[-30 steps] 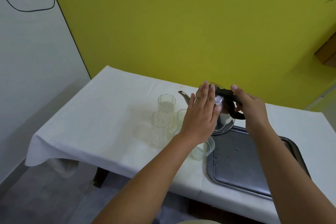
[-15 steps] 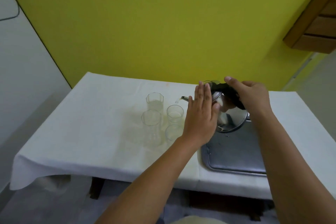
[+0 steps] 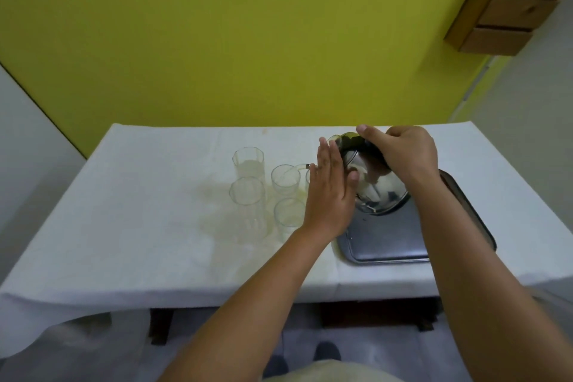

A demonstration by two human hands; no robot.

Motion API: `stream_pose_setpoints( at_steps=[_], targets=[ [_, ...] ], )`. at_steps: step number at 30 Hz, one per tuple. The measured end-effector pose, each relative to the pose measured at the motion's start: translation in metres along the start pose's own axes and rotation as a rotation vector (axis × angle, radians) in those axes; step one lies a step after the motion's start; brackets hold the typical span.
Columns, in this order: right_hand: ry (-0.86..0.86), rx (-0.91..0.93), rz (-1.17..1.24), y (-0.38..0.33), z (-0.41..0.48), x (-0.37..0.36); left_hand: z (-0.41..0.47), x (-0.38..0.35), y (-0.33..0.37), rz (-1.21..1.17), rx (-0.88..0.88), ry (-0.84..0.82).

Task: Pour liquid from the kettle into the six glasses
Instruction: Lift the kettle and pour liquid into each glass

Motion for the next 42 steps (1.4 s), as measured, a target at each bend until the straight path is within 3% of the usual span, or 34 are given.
stream_pose_setpoints(
  at_steps=[20, 33, 42],
  targets=[
    [0.023, -0.045, -0.011, 0.010, -0.012, -0.003, -0.012, -0.003, -0.006, -0.053, -0.030, -0.082],
    [-0.022, -0.194, 0.485, 0.049, -0.012, 0.002, 0.000, 0.004, 0.030, 0.101, -0.198, -0.162],
    [-0.009, -0.223, 0.570, 0.079, 0.002, 0.025, 0.013, -0.032, 0.049, 0.165, -0.188, -0.162]
  ],
)
Point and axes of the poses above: each hand's wrist, its own z-axis towards the middle knuckle, its own x-axis out of the back of the hand, y = z × x, the point moved 10 cm from there along z, towards the middle knuckle, and after that the axes turned 2 degrees about -z, right-handed, at the moved point
